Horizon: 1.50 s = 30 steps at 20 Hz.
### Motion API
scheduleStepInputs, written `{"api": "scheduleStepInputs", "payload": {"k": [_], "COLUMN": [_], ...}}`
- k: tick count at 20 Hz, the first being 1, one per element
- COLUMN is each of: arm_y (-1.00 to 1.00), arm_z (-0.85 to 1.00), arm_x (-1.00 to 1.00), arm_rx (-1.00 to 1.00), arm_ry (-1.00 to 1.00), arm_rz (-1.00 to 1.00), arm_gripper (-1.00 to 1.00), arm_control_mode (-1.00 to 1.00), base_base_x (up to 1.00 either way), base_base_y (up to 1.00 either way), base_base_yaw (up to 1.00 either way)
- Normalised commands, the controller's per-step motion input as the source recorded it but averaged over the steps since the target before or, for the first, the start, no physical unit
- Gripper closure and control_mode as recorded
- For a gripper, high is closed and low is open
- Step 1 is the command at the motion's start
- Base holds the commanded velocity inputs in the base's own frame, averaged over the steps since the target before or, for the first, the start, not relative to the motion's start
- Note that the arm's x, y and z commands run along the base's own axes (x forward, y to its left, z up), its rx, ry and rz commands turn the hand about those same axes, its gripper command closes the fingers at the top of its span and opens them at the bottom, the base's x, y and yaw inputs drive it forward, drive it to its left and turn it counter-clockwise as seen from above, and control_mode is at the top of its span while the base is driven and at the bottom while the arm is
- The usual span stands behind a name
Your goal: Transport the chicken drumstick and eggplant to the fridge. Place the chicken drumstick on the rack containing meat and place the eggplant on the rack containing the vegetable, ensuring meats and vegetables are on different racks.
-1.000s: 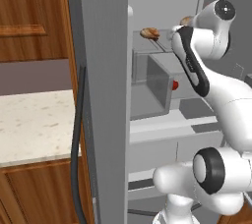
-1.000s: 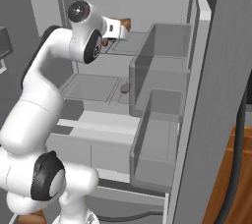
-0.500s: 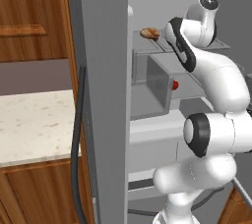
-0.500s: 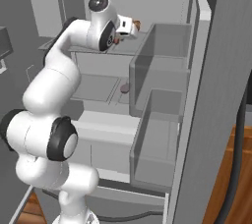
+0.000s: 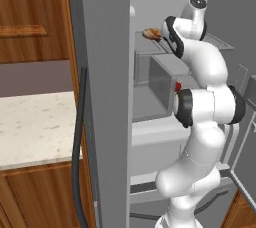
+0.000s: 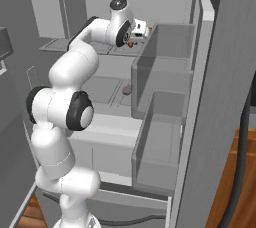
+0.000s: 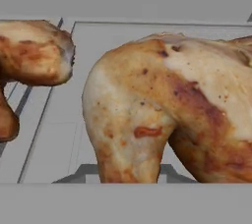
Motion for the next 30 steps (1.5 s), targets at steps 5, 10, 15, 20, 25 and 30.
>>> {"api": "scheduleStepInputs", "payload": {"k": [5, 10, 15, 20, 25, 30], "arm_y": [-0.12, -0.2, -0.02, 0.84, 0.65, -0.25], "arm_z": [-0.26, -0.39, -0.65, -1.0, -1.0, -0.9], "arm_x": [0.97, 0.88, 0.12, -1.0, -1.0, -0.56], "arm_rx": [0.0, 0.0, 0.0, -0.13, -0.13, 0.11], "arm_ry": [0.02, 0.03, 0.01, -0.32, -0.3, 0.06], "arm_rz": [0.0, 0.0, 0.0, 0.0, 0.0, -0.02], "arm_gripper": [1.0, 1.0, 1.0, 1.0, 1.0, 1.0], "arm_control_mode": [-1.0, -1.0, -1.0, -1.0, -1.0, -1.0], "base_base_x": [0.0, 0.0, 0.0, 0.0, 0.0, 0.0], "base_base_y": [0.0, 0.0, 0.0, 0.0, 0.0, 0.0], "base_base_yaw": [0.0, 0.0, 0.0, 0.0, 0.0, 0.0]}}
